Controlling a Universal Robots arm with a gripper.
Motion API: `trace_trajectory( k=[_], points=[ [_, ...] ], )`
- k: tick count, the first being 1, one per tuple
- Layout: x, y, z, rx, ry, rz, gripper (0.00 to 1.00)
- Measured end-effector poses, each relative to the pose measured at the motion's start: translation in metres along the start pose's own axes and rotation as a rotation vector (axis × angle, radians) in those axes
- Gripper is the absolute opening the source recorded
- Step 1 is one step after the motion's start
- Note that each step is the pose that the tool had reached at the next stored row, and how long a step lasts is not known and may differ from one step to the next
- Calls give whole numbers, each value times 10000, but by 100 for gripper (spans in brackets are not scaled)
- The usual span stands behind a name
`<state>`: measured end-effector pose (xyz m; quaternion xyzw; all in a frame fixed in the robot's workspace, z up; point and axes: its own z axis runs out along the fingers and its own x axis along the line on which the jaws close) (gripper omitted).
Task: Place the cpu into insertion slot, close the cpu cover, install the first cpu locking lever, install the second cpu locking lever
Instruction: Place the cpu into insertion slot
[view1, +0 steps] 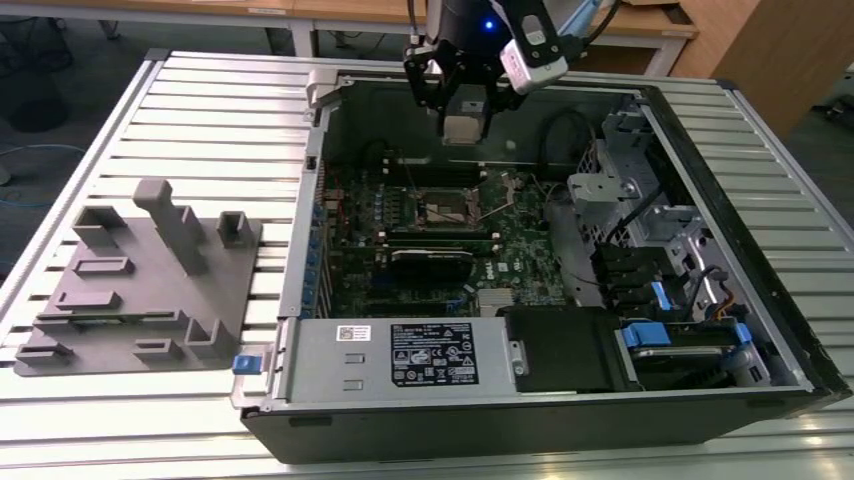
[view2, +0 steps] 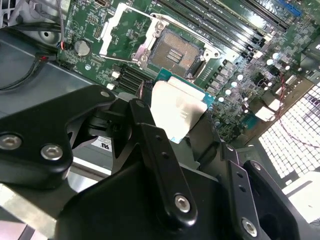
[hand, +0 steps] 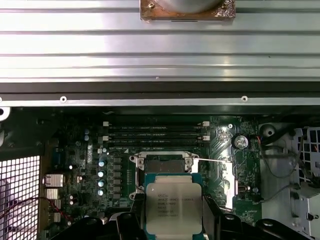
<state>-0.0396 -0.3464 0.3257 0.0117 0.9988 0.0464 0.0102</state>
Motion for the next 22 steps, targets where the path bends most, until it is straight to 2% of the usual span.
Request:
trace_trajectory(
  k=[22],
  points=[
    [3, -6, 69, -11, -5, 1, 54]
  ],
)
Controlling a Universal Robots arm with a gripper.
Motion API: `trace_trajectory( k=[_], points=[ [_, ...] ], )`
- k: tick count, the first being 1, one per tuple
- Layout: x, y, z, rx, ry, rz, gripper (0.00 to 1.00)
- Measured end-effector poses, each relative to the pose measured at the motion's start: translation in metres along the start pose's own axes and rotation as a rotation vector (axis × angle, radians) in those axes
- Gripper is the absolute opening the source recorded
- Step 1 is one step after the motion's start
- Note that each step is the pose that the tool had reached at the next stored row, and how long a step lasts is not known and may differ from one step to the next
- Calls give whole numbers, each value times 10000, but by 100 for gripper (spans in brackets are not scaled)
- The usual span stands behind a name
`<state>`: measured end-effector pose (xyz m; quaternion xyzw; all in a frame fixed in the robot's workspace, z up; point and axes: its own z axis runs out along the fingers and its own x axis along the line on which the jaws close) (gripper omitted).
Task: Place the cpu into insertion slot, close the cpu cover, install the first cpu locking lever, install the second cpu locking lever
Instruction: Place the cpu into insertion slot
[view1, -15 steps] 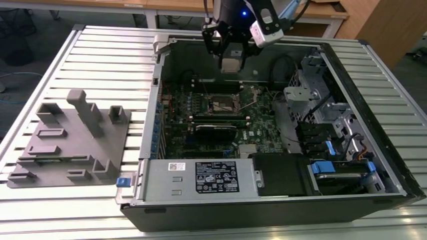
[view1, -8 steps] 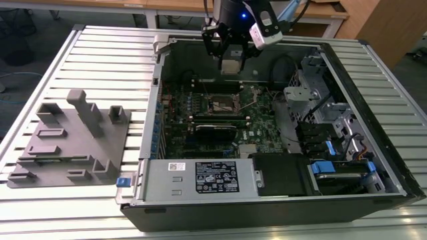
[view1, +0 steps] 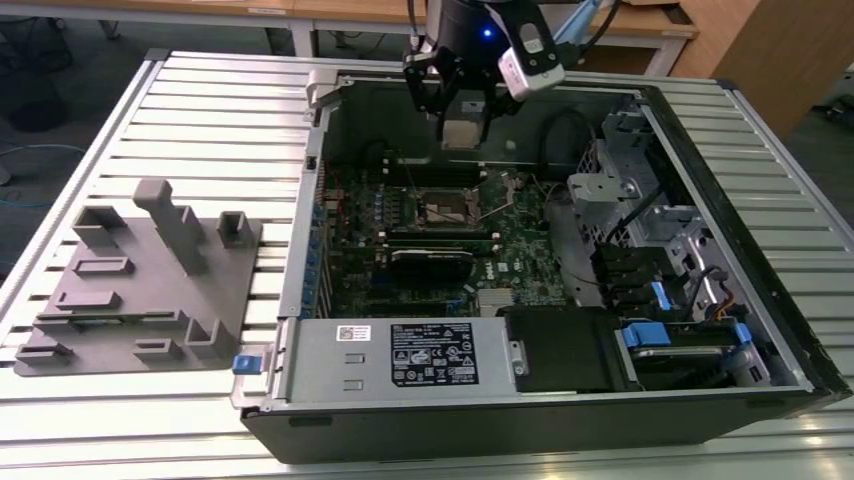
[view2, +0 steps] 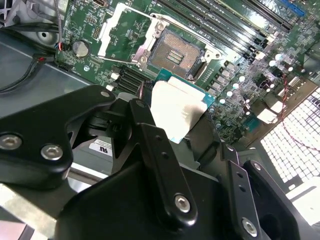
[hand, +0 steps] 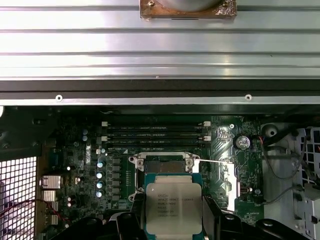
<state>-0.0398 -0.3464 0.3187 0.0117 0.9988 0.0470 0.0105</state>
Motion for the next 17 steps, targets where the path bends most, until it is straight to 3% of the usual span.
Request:
trace_trajectory(
  k=[17],
  points=[
    [3, -2, 21, -14, -8, 0, 54]
  ],
)
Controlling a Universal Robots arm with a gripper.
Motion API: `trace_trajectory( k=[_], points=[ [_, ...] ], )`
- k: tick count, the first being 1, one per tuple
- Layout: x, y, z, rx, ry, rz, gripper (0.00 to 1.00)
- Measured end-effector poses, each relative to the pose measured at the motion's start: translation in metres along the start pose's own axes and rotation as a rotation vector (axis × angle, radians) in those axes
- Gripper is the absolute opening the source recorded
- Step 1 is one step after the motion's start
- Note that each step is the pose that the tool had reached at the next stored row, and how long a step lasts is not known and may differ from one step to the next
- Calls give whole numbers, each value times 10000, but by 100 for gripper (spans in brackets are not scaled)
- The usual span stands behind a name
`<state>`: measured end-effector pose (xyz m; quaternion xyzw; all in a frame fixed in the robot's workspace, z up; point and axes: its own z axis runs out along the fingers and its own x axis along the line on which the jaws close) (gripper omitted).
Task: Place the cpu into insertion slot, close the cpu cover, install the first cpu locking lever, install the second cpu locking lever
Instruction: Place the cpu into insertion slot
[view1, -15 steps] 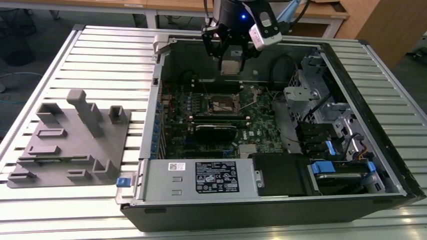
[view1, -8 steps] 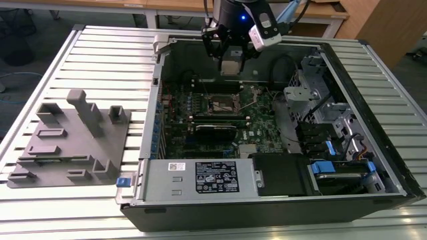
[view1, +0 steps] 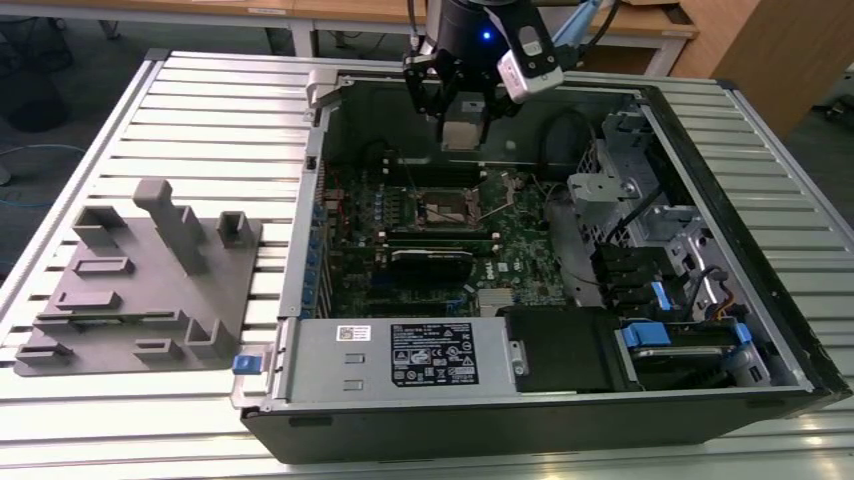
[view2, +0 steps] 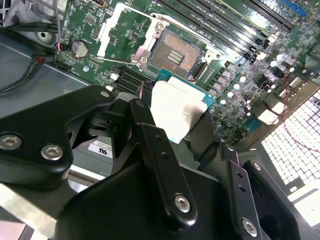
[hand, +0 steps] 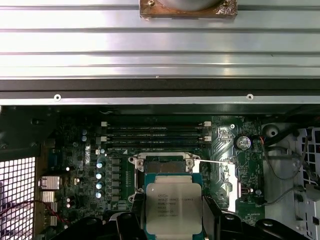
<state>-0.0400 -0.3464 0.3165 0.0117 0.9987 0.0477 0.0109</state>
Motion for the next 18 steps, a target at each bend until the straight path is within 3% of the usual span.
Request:
trace_trajectory(
  k=[5, 18],
  points=[
    [1, -2, 24, -2, -1, -1, 54],
    [6, -19, 197, 0, 0, -1, 54]
  ],
)
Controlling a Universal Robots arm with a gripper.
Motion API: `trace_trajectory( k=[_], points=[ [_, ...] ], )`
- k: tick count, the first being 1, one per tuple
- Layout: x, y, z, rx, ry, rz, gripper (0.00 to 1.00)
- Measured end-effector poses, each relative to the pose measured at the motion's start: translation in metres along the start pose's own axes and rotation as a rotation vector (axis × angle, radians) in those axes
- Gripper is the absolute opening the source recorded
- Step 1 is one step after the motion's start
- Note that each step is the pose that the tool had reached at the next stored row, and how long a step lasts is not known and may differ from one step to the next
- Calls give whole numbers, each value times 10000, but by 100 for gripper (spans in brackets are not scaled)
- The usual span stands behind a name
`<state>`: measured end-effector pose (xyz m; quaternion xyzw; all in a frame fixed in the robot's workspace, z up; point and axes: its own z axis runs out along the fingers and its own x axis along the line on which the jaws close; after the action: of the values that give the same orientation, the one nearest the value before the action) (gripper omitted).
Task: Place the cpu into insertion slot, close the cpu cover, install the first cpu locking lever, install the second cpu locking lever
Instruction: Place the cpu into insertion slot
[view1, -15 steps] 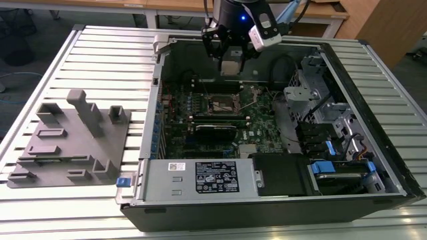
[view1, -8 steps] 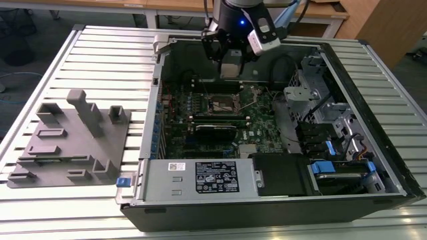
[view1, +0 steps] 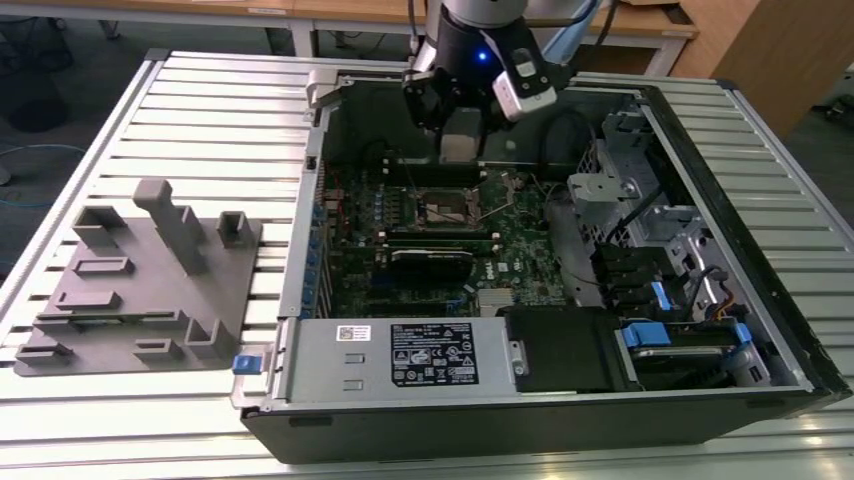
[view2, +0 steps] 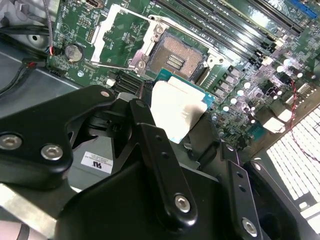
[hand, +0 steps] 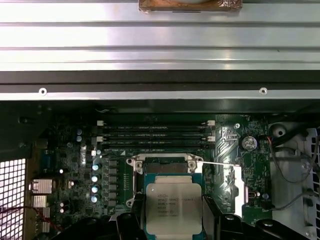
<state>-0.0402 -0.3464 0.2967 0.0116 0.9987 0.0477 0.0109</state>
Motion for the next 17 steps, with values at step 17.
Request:
trace_trajectory(
  k=[17],
  points=[
    [9, -18, 188, 1, 0, 1, 54]
  ],
)
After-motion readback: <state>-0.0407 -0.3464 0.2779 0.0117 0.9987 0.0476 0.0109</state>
